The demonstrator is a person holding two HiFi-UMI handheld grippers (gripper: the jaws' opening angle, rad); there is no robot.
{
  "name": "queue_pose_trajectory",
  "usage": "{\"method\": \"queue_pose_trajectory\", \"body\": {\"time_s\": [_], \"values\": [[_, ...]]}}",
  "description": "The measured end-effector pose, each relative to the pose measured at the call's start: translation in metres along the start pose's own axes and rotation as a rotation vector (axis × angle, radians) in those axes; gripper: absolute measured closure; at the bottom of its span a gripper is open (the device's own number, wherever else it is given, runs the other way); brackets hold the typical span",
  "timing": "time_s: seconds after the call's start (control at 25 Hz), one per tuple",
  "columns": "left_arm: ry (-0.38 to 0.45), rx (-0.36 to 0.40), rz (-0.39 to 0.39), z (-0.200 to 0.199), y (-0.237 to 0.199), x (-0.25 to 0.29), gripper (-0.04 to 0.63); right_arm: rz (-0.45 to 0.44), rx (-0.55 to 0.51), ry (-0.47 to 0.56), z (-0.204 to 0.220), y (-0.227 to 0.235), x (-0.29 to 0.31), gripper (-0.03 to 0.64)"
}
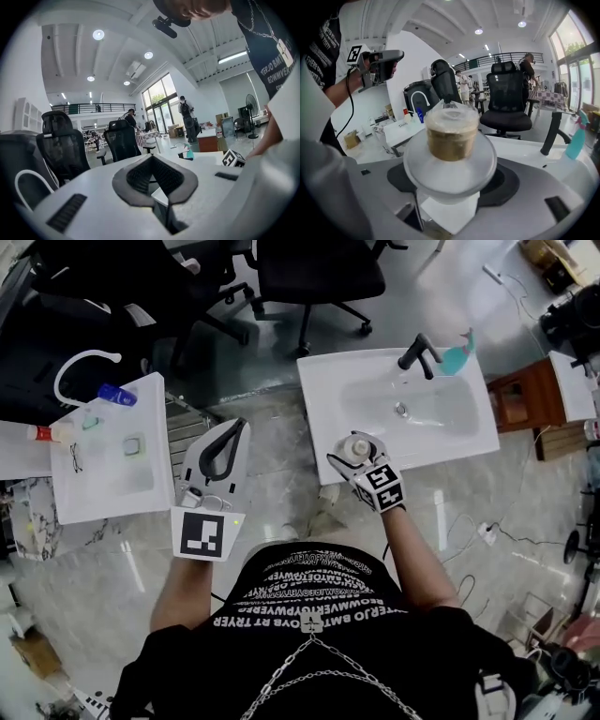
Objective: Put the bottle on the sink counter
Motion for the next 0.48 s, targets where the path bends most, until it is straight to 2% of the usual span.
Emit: {"method": "queue_pose_trajectory", "body": {"time_s": [0.08, 0.24, 0.4, 0.48], "values": [[-0.018, 0.011, -0.006, 0.007, 0.001, 0.009, 0.590, -0.014, 0.001, -0.021, 0.014, 0.004, 0.013, 0.284], [-0.049, -0.014, -0.029, 0.021, 0.001, 0.022, 0.589, -0.038, 0.004, -0.060, 0.038, 0.002, 0.039, 0.284], [-0.072, 0.038, -0.015, 0.041, 0.000, 0.028, 0.589, -0.047, -0.006, -0.073, 0.060, -0.003, 0.065, 0.284], [-0.083, 0.040, -0.012, 0.054, 0.001, 0.032, 0.589, -0.046, -0.026, -0.079, 0.069, -0.003, 0.074, 0.284]]}}
Point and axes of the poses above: the fingertips, and each gripper's own axes: x forward along the fingers, y to its right, z out of its underside, the point moved 9 cm from there along -x, backward along the fingers, and after that the axes turned 14 degrees about -x, right-handed, at the moved point
